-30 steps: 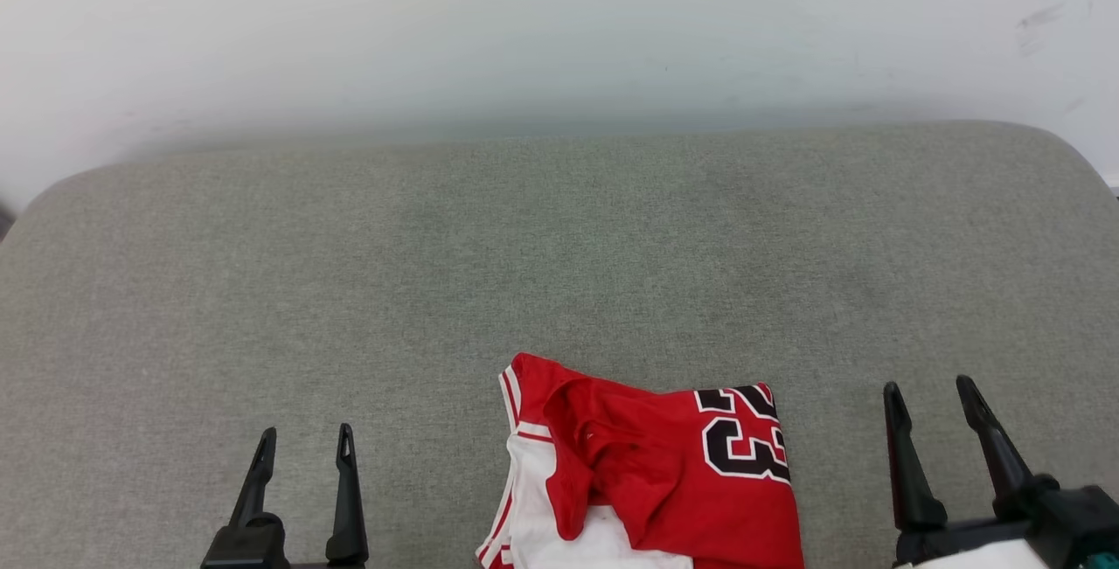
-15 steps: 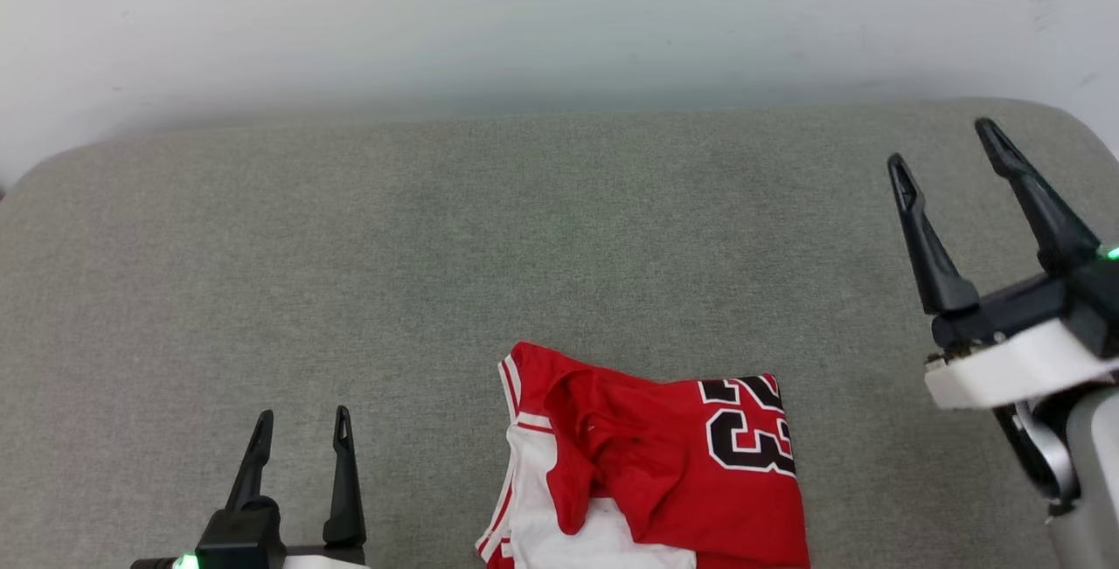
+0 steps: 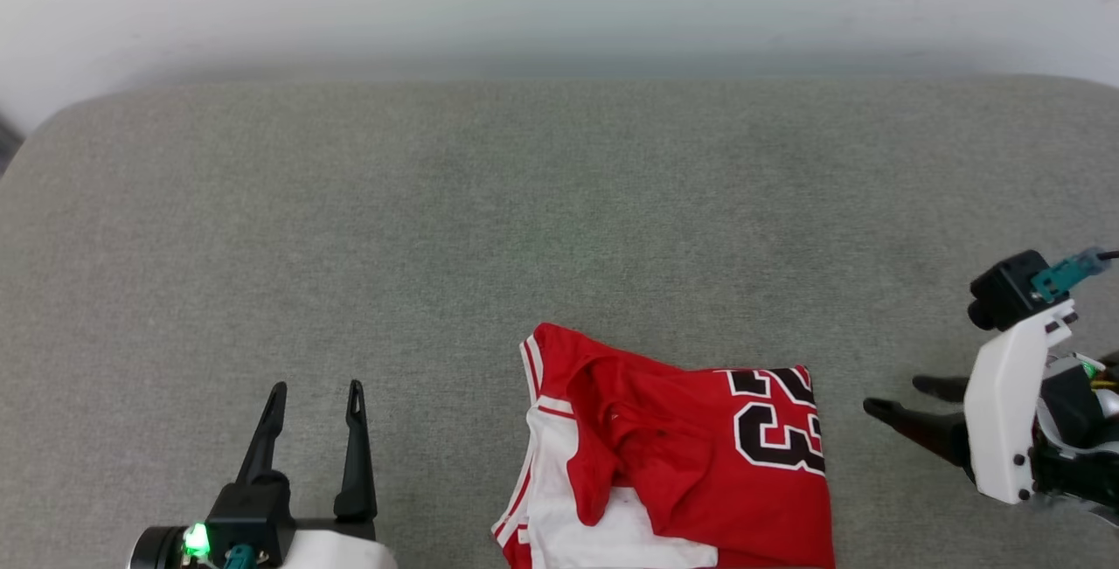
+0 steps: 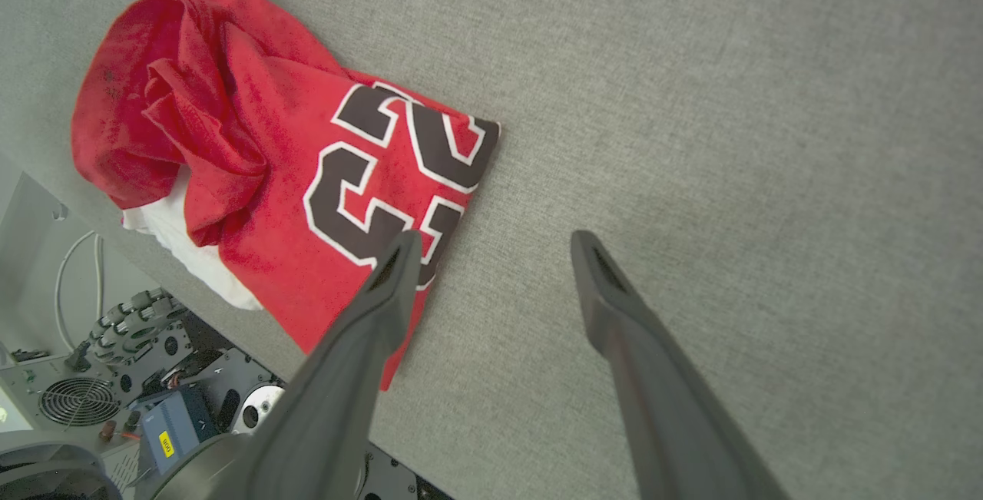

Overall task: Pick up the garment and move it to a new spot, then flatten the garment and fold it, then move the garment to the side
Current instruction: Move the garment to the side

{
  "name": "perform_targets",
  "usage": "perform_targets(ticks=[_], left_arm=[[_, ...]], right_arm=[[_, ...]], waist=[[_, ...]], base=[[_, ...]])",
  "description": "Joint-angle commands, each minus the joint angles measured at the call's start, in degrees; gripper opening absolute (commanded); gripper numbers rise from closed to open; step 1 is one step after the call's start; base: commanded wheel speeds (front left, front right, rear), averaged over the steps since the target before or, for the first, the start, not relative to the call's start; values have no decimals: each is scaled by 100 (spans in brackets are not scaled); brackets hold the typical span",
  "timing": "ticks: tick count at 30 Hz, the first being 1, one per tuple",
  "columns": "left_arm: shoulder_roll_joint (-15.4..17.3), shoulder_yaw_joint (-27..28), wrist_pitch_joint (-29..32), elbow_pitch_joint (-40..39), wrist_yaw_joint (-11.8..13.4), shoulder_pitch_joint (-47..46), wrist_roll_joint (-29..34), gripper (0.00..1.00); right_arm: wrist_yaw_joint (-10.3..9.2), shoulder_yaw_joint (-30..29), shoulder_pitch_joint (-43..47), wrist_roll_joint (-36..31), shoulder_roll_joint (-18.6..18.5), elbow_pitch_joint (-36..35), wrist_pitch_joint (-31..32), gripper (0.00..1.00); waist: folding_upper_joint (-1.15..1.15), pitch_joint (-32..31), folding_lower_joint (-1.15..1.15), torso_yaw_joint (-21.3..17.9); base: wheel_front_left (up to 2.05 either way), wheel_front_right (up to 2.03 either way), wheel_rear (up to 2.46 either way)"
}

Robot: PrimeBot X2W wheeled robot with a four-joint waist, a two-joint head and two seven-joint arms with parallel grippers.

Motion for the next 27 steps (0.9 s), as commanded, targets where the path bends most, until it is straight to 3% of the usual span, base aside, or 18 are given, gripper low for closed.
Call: perform_targets(ticks=[1,8,16,21,22,23,24,27], left_arm=[[-7,1,-13,-4,-25,-115,21,100],[-10,-115,-13,-5,-92,-382,47,100],[-11,-206,-13,19,-120,-650,32,100],[-11,-251,-13,58,-124,-796,10,100],[-11,-255,-13,66,-119,-806,5,100],[-12,-262,-13,75,-105,-806,-8,100],[-12,-262,-13,80,-87,-806,-21,100],[-11,-237,-13,106,-49,-756,-53,100]], right_arm=[[-5,-33,7,88,-48,-19,34,100],[-5,16,406,855,145,121,262,100],[-6,303,145,1055,674,754,77,100],[-10,905,97,822,767,1159,163,100],[-11,1028,110,785,756,1215,141,93],[-11,1108,111,782,748,1259,88,24],[-11,1164,79,796,740,1271,22,0],[-9,1271,-53,816,630,1184,-202,0]], waist=[[0,77,0,61],[0,435,0,313],[0,831,0,539],[0,962,0,656],[0,967,0,669],[0,970,0,679],[0,969,0,686],[0,904,0,665]], base=[[0,0,0],[0,0,0],[0,0,0],[0,0,0],[0,0,0],[0,0,0],[0,0,0],[0,0,0]])
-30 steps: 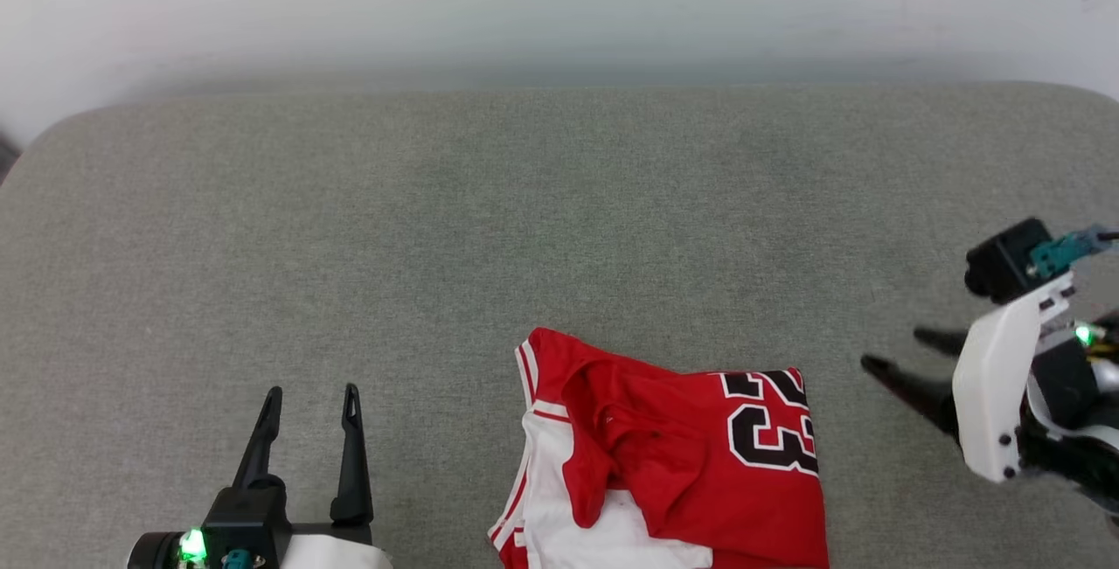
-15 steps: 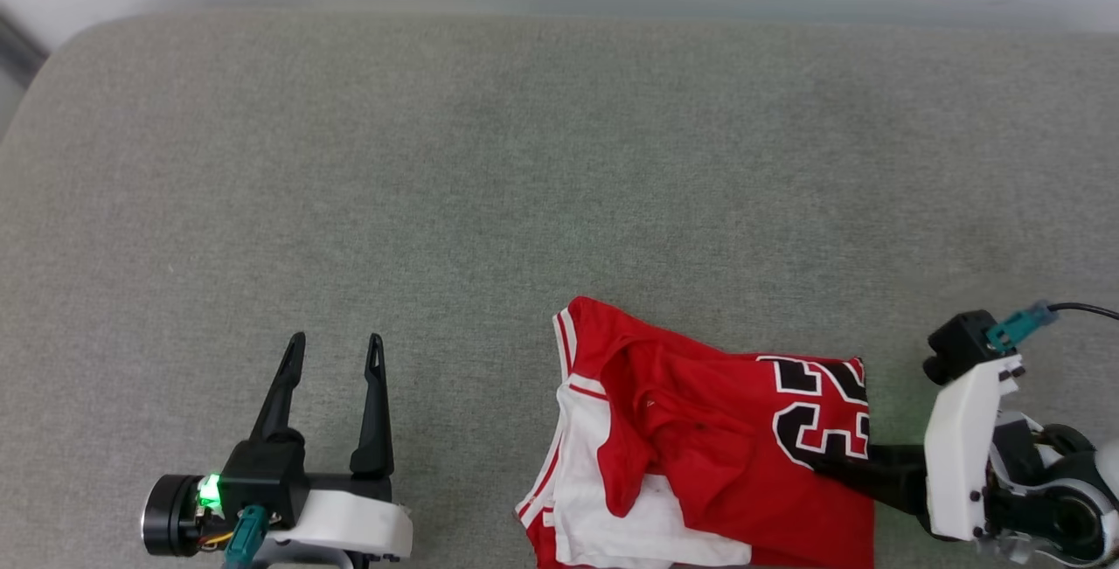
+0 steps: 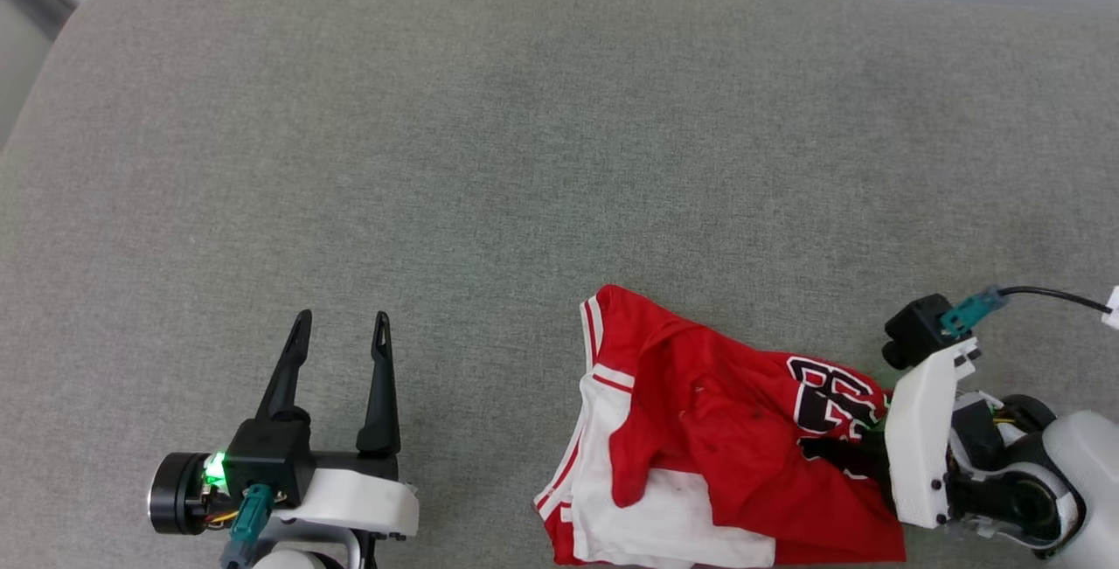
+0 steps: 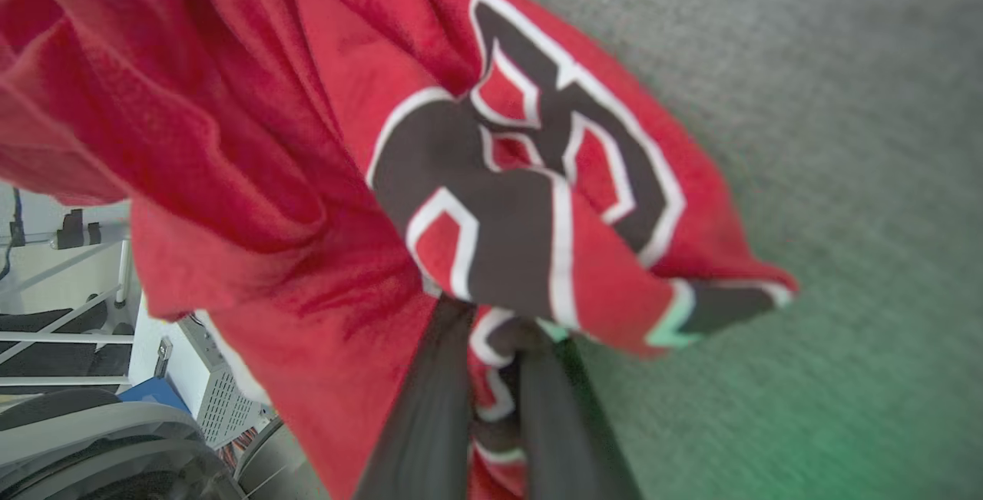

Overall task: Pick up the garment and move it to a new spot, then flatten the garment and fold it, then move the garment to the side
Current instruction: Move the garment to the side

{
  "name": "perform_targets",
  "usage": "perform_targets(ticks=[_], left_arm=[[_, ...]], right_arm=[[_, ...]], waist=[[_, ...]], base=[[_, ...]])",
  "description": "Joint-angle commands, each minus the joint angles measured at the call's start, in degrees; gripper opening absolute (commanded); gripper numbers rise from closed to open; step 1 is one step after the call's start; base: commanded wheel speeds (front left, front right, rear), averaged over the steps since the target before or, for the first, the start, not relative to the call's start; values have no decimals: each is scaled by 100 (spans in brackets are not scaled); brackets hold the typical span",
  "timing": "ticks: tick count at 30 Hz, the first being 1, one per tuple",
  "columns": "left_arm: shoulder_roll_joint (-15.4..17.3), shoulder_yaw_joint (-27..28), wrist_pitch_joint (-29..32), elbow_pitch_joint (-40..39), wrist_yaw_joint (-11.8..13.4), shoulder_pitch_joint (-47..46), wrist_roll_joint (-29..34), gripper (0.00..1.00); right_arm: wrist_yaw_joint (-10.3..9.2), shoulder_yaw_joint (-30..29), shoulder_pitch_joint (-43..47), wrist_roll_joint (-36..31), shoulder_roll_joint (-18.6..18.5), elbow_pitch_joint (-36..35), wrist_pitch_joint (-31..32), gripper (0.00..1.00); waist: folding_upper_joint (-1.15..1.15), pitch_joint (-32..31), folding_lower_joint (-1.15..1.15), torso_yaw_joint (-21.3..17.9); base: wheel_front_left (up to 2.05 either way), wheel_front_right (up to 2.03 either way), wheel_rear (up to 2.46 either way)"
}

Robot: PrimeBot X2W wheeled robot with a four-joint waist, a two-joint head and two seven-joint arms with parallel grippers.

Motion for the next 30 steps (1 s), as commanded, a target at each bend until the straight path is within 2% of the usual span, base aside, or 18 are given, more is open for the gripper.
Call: perform_targets(ticks=[1,11,16,21,26,30], left_arm=[[-7,20,-13,16,37,38,-32,100],[-7,193,-13,1,81,324,-17,100],[-6,350,-12,-77,120,469,-49,100],[-5,436,-12,-130,62,450,-1,100],[23,530,-12,-225,31,331,60,100],[107,548,-12,-279,-43,186,133,100]], right_arm=[[-14,281,162,-56,72,97,11,0],[-10,782,-592,-274,-631,-771,-771,0],[-10,1051,-1030,-529,-1107,-1331,-824,0],[-10,1052,-1321,-683,-1569,-1709,-831,0],[-10,833,-1489,-836,-1861,-1634,-885,0],[-10,578,-1581,-971,-2027,-1188,-948,0]], waist=[[0,-55,0,-29],[0,-649,0,-513],[0,-777,0,-989],[0,-653,0,-1510],[0,-379,0,-1982],[0,-89,0,-2184]], base=[[0,0,0],[0,0,0],[0,0,0],[0,0,0],[0,0,0],[0,0,0]])
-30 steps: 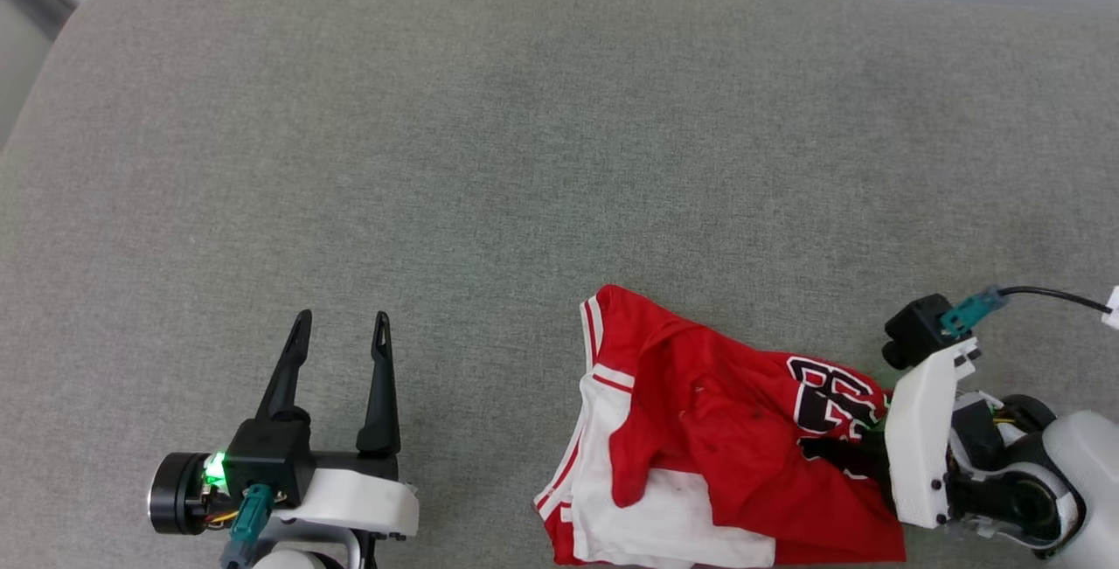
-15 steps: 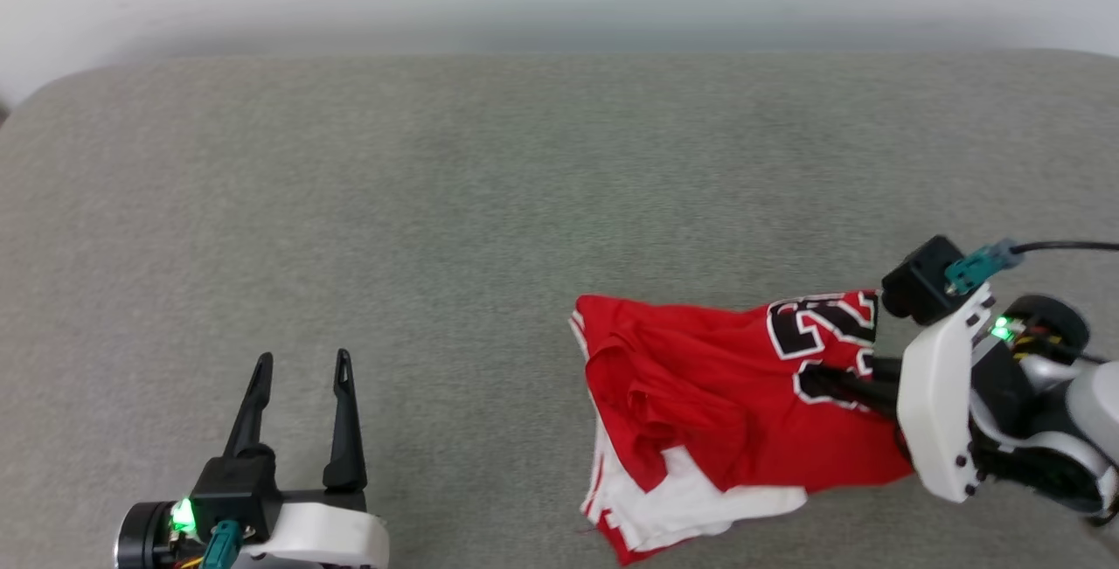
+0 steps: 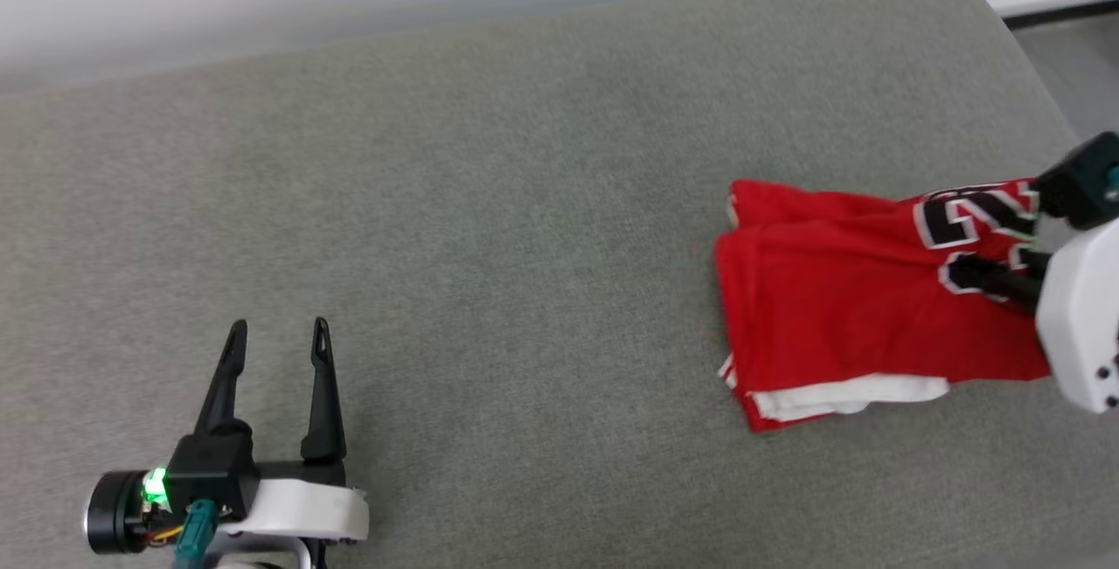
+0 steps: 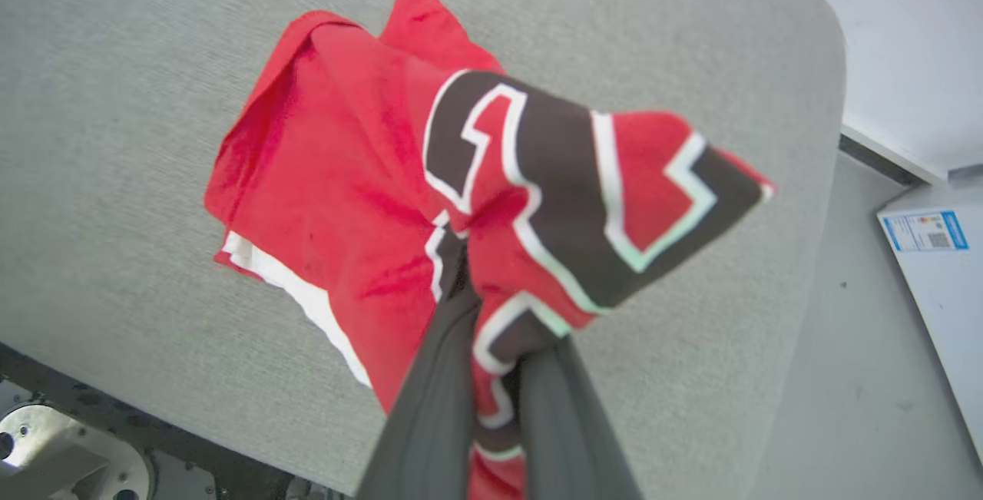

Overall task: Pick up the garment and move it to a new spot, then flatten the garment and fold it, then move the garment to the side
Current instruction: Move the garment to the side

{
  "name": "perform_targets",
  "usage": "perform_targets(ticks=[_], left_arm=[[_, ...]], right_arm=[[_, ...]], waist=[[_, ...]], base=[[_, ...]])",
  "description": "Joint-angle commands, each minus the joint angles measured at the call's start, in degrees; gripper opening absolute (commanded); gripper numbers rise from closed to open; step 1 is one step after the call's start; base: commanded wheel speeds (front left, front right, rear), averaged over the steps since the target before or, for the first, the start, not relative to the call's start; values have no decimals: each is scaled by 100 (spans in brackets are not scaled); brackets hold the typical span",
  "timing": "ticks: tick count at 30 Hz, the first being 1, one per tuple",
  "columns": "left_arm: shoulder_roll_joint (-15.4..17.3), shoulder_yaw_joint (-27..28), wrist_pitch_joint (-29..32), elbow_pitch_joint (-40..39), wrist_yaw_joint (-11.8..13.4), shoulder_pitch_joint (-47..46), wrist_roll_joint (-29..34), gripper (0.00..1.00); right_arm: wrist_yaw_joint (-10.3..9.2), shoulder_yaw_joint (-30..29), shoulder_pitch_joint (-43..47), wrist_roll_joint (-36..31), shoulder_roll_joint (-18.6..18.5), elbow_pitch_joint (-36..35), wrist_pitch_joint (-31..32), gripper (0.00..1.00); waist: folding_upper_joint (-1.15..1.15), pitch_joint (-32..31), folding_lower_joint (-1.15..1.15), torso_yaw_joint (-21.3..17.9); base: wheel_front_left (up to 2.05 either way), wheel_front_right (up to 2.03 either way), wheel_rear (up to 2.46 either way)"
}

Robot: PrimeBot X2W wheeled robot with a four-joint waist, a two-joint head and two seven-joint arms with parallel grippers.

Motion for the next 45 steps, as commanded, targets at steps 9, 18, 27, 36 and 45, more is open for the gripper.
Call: perform_targets(ticks=[9,18,27,36,45], left_arm=[[261,19,-11,-298,-95,-457,140,100],[374,-37,-11,-557,-125,-779,180,100],[363,-99,-11,-641,-19,-870,175,100],[197,-143,-11,-551,162,-571,67,100],[83,-197,-11,-478,270,-178,-3,100]], right_arm=[[-8,-435,-550,-658,-189,1406,-196,0],[-8,-1258,-981,-1233,175,2878,-319,0],[-8,-1979,-1242,-2186,725,4035,-722,100],[-8,-2451,-1460,-3498,1126,3863,-2097,100],[-8,-3116,-1274,-4640,2091,3127,-3964,100]], waist=[[0,1007,0,-240],[0,1606,0,-78],[0,1744,0,103],[0,993,0,191],[0,258,0,474]], base=[[0,0,0],[0,0,0],[0,0,0],[0,0,0],[0,0,0]])
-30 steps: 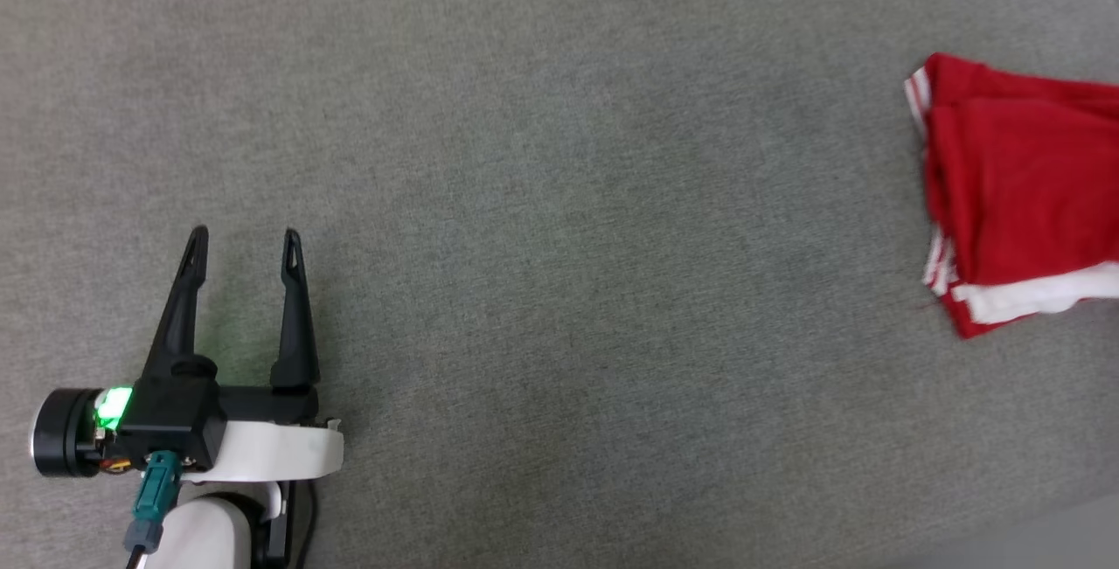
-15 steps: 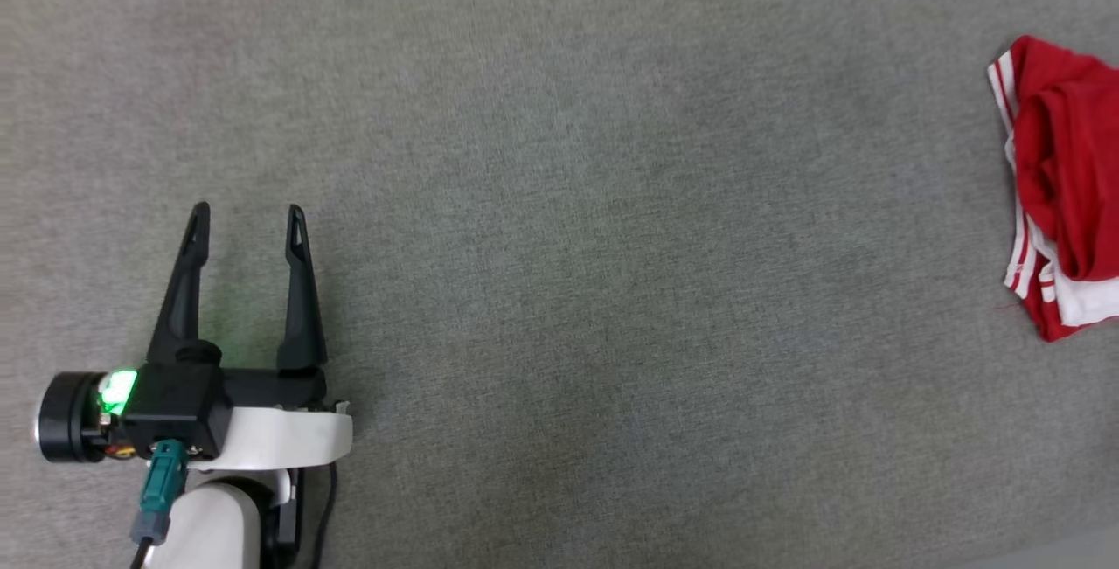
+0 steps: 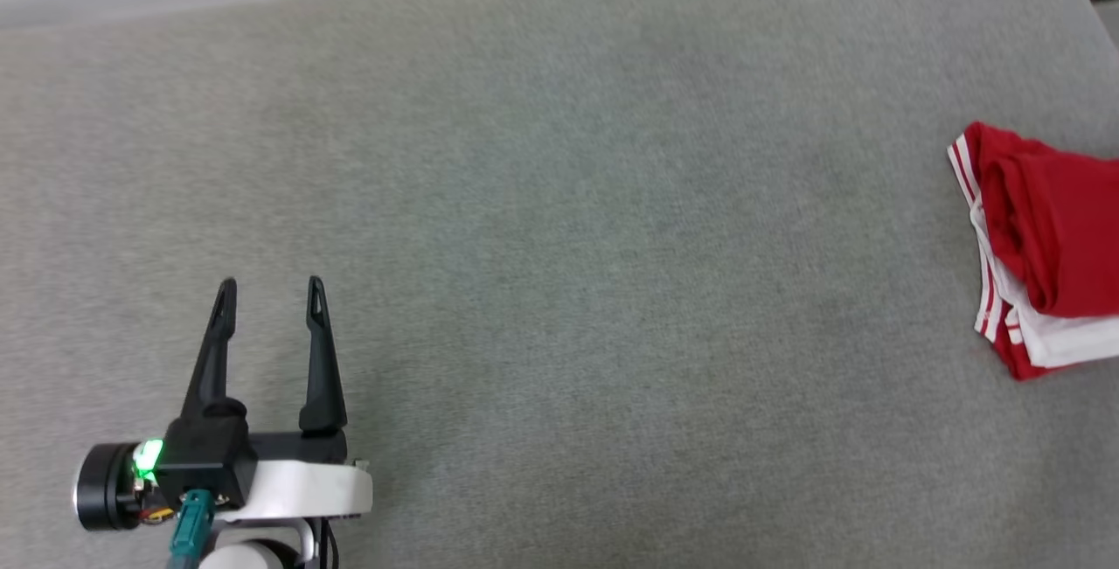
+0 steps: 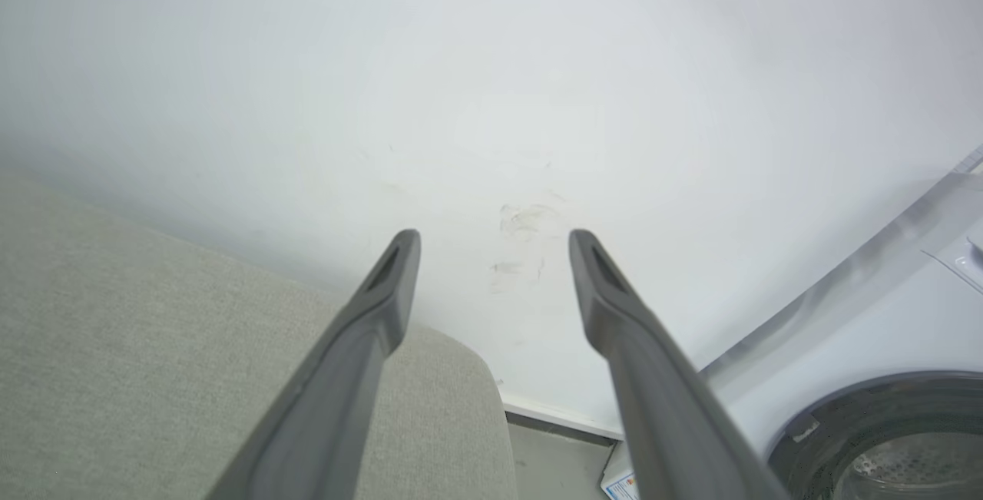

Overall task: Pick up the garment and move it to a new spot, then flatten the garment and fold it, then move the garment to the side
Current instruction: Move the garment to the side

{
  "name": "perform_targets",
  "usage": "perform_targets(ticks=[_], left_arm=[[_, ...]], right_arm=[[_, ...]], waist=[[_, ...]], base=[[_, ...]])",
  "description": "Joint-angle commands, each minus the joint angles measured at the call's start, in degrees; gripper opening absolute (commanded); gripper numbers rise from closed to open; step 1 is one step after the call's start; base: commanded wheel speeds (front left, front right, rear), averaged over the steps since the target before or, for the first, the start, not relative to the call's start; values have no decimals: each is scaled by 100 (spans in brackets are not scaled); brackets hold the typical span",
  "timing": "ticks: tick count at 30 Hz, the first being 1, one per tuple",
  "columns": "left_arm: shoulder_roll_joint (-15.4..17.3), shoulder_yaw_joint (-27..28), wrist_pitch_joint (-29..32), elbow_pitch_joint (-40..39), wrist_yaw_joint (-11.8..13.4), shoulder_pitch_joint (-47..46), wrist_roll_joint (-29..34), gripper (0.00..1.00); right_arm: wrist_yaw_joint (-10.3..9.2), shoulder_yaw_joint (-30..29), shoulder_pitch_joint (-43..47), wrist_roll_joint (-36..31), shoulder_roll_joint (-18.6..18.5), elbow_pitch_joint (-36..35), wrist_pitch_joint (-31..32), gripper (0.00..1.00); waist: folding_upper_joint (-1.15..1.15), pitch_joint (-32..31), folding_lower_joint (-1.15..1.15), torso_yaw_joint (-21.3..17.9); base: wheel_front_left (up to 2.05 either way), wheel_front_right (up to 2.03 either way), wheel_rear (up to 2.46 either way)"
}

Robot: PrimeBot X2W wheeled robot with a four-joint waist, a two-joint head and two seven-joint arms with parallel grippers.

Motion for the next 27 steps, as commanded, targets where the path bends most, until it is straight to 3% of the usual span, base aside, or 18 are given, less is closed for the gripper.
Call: perform_targets(ticks=[1,6,14,27], left_arm=[[-22,-18,-12,23,10,73,-24,100],[-42,-25,-12,92,40,296,-19,100],[-81,-53,-12,247,62,568,-80,100],[-118,-87,-12,500,70,916,-109,100]], right_arm=[[-9,-39,120,-69,85,-71,-132,100],[-9,-86,610,-275,718,-742,-723,100],[-9,-107,1979,-87,1530,-1935,-788,100],[-8,-586,4113,36,2368,-2517,-791,100]], waist=[[0,-207,0,166],[0,-515,0,356],[0,-887,0,569],[0,-1373,0,708]], base=[[0,0,0],[0,0,0],[0,0,0],[0,0,0]])
